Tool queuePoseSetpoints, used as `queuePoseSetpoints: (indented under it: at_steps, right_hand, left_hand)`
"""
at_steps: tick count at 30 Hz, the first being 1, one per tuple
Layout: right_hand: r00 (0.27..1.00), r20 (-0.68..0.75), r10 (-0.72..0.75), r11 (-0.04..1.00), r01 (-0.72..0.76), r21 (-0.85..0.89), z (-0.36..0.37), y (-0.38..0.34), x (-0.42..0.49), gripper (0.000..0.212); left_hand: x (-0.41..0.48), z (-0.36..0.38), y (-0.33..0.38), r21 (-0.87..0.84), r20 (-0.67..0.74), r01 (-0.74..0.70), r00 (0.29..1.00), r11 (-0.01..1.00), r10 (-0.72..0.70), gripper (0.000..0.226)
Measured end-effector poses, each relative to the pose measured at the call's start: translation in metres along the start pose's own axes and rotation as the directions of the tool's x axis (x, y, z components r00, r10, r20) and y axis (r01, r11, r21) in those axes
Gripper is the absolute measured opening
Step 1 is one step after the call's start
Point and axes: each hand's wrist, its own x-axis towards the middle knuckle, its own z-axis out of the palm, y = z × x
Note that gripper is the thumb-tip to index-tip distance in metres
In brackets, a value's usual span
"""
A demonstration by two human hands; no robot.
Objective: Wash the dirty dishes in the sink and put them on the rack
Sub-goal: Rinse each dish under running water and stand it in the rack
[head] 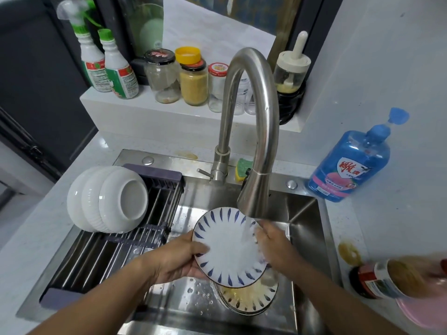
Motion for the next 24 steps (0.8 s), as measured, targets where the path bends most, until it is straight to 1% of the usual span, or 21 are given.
queuePoseSetpoints:
  at_steps: [1, 3, 5, 6, 8, 9, 11, 14, 15, 17, 18, 20, 22, 24]
  right_hand:
    - [0.996, 0.072, 0.045, 0.999, -0.046, 0.012, -0.004, -0.002, -0.002, 0.024]
    - [0.955, 0.226, 0.191, 0.971, -0.218, 0.1, -0.007, 0.002, -0.006, 0.027]
    - [0.894, 0.323, 0.309, 0.913, -0.374, 0.162, -0.008, 0.007, -0.008, 0.025]
    - [0.857, 0.358, 0.37, 0.872, -0.454, 0.183, -0.007, 0.007, -0.009, 0.024]
    - [0.768, 0.427, 0.478, 0.773, -0.598, 0.212, -0.003, 0.003, -0.01, 0.023]
    - [0.729, 0.454, 0.512, 0.73, -0.648, 0.217, -0.001, -0.002, -0.01, 0.025]
    - [0.671, 0.503, 0.545, 0.661, -0.713, 0.234, 0.001, -0.012, -0.011, 0.03]
    - [0.613, 0.576, 0.541, 0.567, -0.772, 0.289, 0.005, -0.028, -0.012, 0.033]
    - [0.608, 0.598, 0.522, 0.522, -0.782, 0.34, 0.007, -0.032, -0.012, 0.036]
    - [0.624, 0.618, 0.478, 0.448, -0.778, 0.44, 0.015, -0.036, -0.012, 0.051]
    - [0.639, 0.615, 0.463, 0.444, -0.767, 0.462, 0.022, -0.037, -0.012, 0.06]
    - [0.665, 0.595, 0.451, 0.461, -0.745, 0.483, 0.042, -0.041, -0.016, 0.071]
    - [0.697, 0.549, 0.461, 0.457, -0.717, 0.527, 0.063, -0.048, -0.02, 0.072]
    - [0.736, 0.493, 0.464, 0.452, -0.675, 0.582, 0.08, -0.055, -0.023, 0.059]
  left_hand:
    - [0.0, -0.001, 0.001, -0.001, -0.002, 0.027, 1.0, 1.0, -0.027, 0.036]
    - [-0.004, 0.0, 0.003, -0.018, -0.008, 0.047, 0.999, 0.999, -0.047, 0.035]
    - [-0.011, 0.0, 0.006, -0.02, -0.022, -0.001, 1.0, 1.0, 0.001, 0.035]
    - [-0.016, -0.002, 0.007, 0.051, -0.019, -0.049, 0.999, 0.997, 0.05, 0.035]
    - [-0.027, -0.011, 0.011, 0.236, 0.054, -0.168, 0.986, 0.957, 0.159, 0.043]
    - [-0.033, -0.018, 0.012, 0.304, 0.096, -0.22, 0.975, 0.927, 0.2, 0.046]
    - [-0.039, -0.031, 0.017, 0.414, 0.159, -0.289, 0.957, 0.863, 0.243, 0.045]
    - [-0.045, -0.044, 0.024, 0.468, 0.141, -0.391, 0.918, 0.792, 0.37, 0.029]
    - [-0.047, -0.048, 0.027, 0.464, 0.132, -0.403, 0.912, 0.789, 0.388, 0.024]
    - [-0.053, -0.058, 0.032, 0.444, 0.142, -0.404, 0.913, 0.799, 0.383, 0.02]
    - [-0.056, -0.063, 0.034, 0.423, 0.147, -0.402, 0.915, 0.812, 0.376, 0.02]
    - [-0.061, -0.072, 0.037, 0.347, 0.114, -0.382, 0.924, 0.857, 0.366, 0.021]
    - [-0.066, -0.081, 0.041, 0.268, 0.064, -0.366, 0.93, 0.891, 0.362, 0.02]
    - [-0.071, -0.091, 0.044, 0.234, 0.022, -0.341, 0.938, 0.91, 0.346, 0.024]
